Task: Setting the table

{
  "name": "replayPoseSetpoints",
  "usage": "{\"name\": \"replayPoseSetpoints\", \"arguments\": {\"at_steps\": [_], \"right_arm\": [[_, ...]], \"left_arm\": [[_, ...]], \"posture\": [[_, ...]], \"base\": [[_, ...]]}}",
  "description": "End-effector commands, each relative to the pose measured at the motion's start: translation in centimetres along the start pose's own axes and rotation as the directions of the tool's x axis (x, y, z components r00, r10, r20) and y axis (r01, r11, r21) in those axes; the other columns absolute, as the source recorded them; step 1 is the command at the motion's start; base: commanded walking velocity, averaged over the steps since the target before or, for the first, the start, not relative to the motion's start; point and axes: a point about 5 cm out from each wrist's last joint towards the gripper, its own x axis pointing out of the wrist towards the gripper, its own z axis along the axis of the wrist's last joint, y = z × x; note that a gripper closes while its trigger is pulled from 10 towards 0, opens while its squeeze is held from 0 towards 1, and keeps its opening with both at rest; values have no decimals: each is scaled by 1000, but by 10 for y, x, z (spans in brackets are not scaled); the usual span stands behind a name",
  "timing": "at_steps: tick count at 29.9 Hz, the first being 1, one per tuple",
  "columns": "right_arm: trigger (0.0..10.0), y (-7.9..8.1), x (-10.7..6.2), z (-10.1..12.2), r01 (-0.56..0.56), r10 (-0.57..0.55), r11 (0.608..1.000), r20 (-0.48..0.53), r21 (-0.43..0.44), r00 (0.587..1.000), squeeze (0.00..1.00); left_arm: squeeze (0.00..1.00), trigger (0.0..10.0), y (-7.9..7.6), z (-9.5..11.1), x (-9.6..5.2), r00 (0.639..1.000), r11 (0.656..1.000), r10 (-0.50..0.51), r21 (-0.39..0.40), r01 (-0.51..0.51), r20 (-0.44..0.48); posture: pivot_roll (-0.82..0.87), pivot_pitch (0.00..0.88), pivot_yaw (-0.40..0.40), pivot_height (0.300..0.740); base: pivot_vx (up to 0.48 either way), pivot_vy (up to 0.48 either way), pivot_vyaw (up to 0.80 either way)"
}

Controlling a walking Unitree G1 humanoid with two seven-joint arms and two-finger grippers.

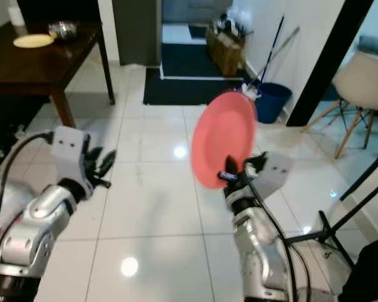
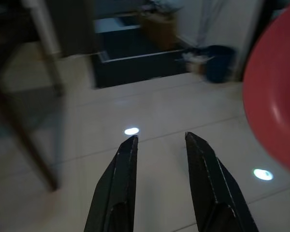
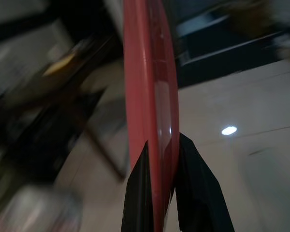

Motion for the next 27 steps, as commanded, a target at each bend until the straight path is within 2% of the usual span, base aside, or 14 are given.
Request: {"name": "replayPoseSetpoints", "arguments": {"at_steps": [1,3,4,5,6,7,9,11,12,14,18,20,23,27], "right_arm": [[10000,10,-6,-24,-83,81,996,-111,-10,990,0],[10000,15,-11,-36,-133,128,991,-158,-22,979,0],[10000,15,-11,-36,-133,128,991,-158,-22,979,0],[10000,16,-13,-41,-147,138,988,-180,-37,974,0],[10000,16,-14,-42,-148,138,988,-185,-41,973,0],[10000,16,-14,-42,-148,138,988,-185,-41,973,0],[10000,14,-15,-45,-143,128,988,-193,-62,973,0],[10000,12,-15,-45,-133,116,988,-191,-74,975,0],[10000,9,-15,-44,-125,107,989,-189,-86,976,0],[10000,9,-15,-44,-125,107,989,-189,-86,976,0],[10000,-10,-19,-44,-68,37,985,-192,-158,981,0],[10000,-14,-20,-44,-58,20,980,-195,-188,981,0],[10000,-22,-20,-40,-33,-16,965,-182,-259,983,0],[10000,-25,-18,-34,-15,-31,960,-159,-278,987,0]], "left_arm": [[0,10000,17,-22,-7,990,992,123,31,-121,-72],[0,10000,36,-38,-15,960,965,257,77,-250,-113],[0,10000,36,-38,-15,960,965,257,77,-250,-113],[0,10000,53,-51,-25,919,928,369,106,-356,-142],[0,10000,59,-56,-29,900,911,409,117,-394,-153],[0,10000,59,-56,-29,900,911,409,117,-394,-153],[0,10000,71,-67,-39,862,879,473,154,-450,-182],[0,10000,75,-74,-45,849,875,484,140,-464,-211],[0,10000,77,-80,-50,848,880,475,127,-458,-235],[0,10000,77,-80,-50,848,880,475,127,-458,-235],[0,10000,69,-89,-59,880,919,391,62,-389,-269],[0,10000,64,-88,-58,894,930,363,49,-364,-261],[0,10000,48,-78,-47,929,952,304,27,-305,-211],[0,10000,42,-71,-41,944,960,279,21,-280,-174]], "posture": [[52,115,43,740],[53,117,25,740],[53,117,25,740],[53,119,11,740],[54,119,8,740],[54,119,8,740],[57,121,-6,740],[54,127,-13,740],[55,126,-17,740],[55,126,-17,740],[46,126,-20,740],[45,126,-21,740],[32,123,-23,740],[23,118,-24,740]], "base": [[0,0,0],[0,0,0],[0,0,0],[0,0,0],[0,0,0],[0,0,0],[0,0,0],[0,0,0],[0,0,0],[0,0,0],[0,0,0],[0,0,0],[0,0,0],[0,0,0]]}}
